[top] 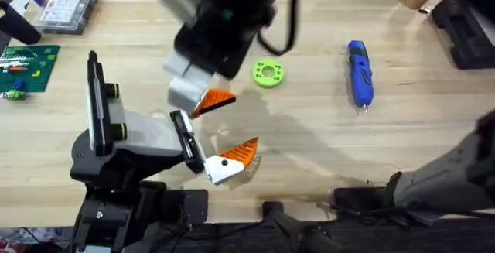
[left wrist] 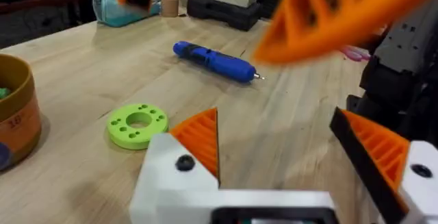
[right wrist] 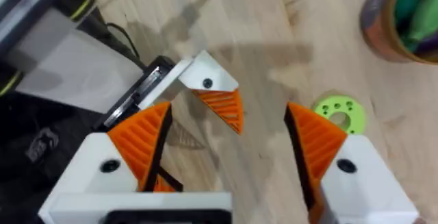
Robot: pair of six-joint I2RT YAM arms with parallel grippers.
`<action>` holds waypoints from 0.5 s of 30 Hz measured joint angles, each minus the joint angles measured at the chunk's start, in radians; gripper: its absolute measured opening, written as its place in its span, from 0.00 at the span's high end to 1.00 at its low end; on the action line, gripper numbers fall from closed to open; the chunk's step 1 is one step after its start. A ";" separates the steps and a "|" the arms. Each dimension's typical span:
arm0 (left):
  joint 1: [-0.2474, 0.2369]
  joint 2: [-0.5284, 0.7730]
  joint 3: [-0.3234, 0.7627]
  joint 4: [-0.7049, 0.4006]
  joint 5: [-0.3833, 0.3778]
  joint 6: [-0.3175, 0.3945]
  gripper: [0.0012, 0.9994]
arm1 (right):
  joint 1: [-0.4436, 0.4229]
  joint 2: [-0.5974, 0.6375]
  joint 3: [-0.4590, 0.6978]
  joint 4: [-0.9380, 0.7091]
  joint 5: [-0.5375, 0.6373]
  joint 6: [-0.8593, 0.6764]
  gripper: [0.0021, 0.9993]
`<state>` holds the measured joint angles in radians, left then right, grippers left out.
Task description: Pick up the gripper from the table and insert it into the empty holder that is missing its gripper. Then pick up a screw, insert it into the mounting hole, and use the screwdriver to tighten it. Finally, clean up the table by picking up the vegetable and placing it into the bucket.
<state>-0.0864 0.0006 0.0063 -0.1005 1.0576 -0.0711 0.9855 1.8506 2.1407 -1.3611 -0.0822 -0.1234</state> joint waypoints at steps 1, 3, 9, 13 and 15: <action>0.000 0.000 0.000 0.000 0.000 0.000 0.01 | -0.007 -0.016 0.003 0.000 -0.001 0.000 0.00; 0.000 0.000 0.000 0.000 0.000 0.000 0.01 | -0.021 -0.041 0.003 0.000 -0.001 0.000 0.00; 0.000 0.000 0.000 0.000 0.000 0.000 0.01 | -0.060 -0.128 -0.117 0.044 -0.005 0.000 0.00; 0.000 0.000 0.000 0.000 0.000 0.002 0.01 | -0.102 -0.203 -0.250 0.073 -0.009 0.000 0.00; 0.000 0.000 0.000 0.000 0.000 0.003 0.01 | -0.120 -0.248 -0.329 0.118 -0.009 0.000 0.00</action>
<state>-0.0864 0.0006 0.0063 -0.1005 1.0576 -0.0686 0.8652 1.6022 1.8122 -1.2433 -0.0916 -0.1234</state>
